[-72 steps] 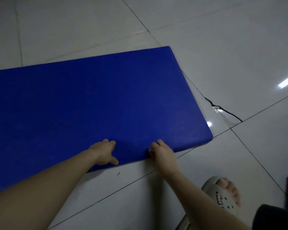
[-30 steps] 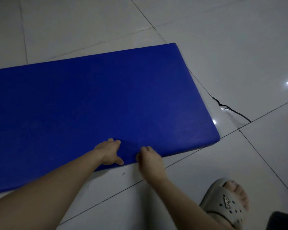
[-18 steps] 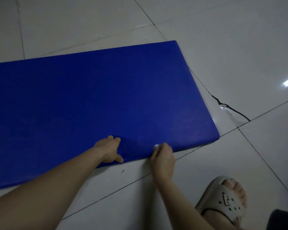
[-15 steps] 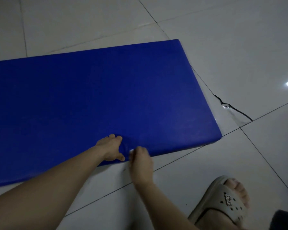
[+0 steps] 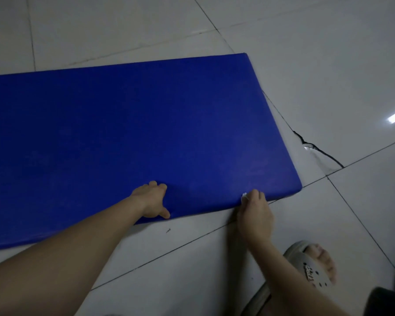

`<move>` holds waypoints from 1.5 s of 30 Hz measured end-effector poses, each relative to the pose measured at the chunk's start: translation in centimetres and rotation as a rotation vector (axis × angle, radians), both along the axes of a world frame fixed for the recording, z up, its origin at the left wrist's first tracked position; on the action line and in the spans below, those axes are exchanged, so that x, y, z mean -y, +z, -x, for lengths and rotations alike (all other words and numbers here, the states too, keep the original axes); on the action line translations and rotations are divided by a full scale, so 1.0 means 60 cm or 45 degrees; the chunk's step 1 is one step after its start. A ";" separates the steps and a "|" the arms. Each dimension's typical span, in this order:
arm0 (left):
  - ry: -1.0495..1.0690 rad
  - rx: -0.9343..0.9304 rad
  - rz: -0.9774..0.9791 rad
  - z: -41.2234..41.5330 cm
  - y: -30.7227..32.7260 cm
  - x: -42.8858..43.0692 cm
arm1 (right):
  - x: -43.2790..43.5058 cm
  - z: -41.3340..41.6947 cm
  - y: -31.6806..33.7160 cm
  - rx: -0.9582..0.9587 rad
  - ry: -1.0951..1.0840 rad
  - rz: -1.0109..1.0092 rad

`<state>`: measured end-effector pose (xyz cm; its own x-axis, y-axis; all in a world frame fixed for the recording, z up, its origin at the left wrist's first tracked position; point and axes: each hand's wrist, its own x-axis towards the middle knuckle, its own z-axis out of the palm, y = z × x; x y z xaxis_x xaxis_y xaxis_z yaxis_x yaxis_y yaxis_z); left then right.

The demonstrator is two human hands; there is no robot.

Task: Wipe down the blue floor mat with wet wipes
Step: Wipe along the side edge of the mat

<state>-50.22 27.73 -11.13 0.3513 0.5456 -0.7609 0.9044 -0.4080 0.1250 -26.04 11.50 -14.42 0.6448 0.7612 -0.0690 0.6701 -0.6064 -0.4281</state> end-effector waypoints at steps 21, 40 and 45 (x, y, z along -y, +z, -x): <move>-0.009 -0.030 0.019 -0.002 -0.003 -0.003 | -0.009 -0.020 0.008 -0.078 -0.156 0.123; -0.285 0.187 -0.180 -0.193 0.018 0.045 | 0.000 -0.034 0.005 -0.104 0.256 0.035; -0.243 0.131 -0.047 -0.199 0.001 0.031 | -0.010 -0.154 0.007 -0.114 -0.312 0.073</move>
<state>-38.30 25.89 -11.07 0.5254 0.4887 -0.6965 0.7936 -0.5767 0.1940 -16.80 12.10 -14.00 0.7990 0.5761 -0.1724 0.4613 -0.7711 -0.4389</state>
